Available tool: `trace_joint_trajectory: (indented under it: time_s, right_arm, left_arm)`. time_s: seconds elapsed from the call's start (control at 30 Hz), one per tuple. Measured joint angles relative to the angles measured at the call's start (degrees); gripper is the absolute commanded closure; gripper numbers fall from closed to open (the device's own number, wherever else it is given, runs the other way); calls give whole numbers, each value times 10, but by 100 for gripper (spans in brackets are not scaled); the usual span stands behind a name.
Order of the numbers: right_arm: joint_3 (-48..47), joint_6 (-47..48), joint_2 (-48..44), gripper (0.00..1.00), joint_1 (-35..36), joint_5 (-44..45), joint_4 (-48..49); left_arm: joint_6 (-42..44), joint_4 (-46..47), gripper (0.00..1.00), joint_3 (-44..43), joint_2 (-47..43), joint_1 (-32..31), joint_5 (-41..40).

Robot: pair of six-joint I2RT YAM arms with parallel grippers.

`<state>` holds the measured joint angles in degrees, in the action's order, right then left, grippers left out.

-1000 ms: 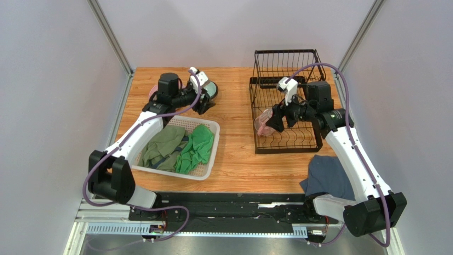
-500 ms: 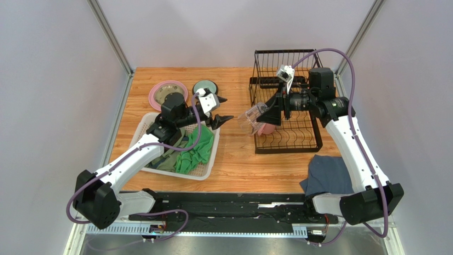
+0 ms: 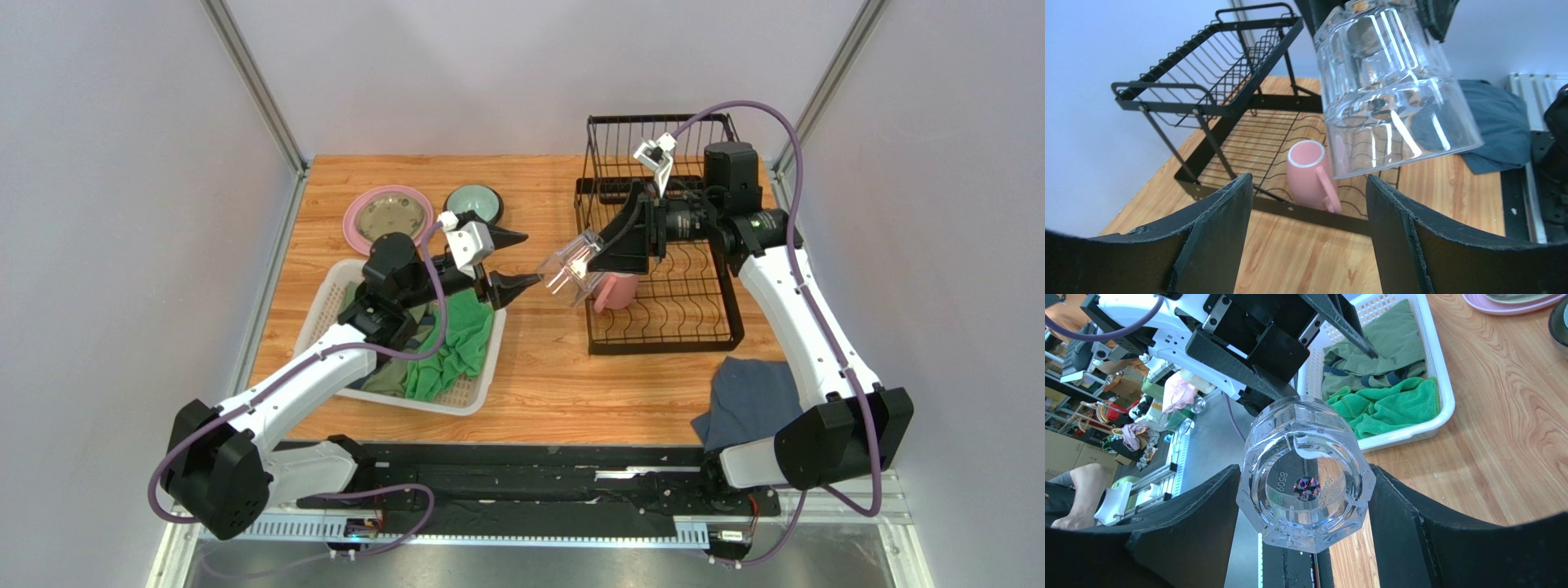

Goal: Unload the mixed dishes from the dish rack
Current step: Place the cup at the center of the board.

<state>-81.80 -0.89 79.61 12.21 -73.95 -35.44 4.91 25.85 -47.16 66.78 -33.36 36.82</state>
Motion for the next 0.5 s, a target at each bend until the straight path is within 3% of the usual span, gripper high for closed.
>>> trace_joint_trajectory:
  time_s: [0.2,0.5]
  right_arm:
    - [0,-23,5,97,0,-14,27]
    - [1,-53,11,95,1,-27,64]
  left_arm:
    - [-28,22,25,1,0,-12,10]
    - [-76,41,48,1,10,-30,9]
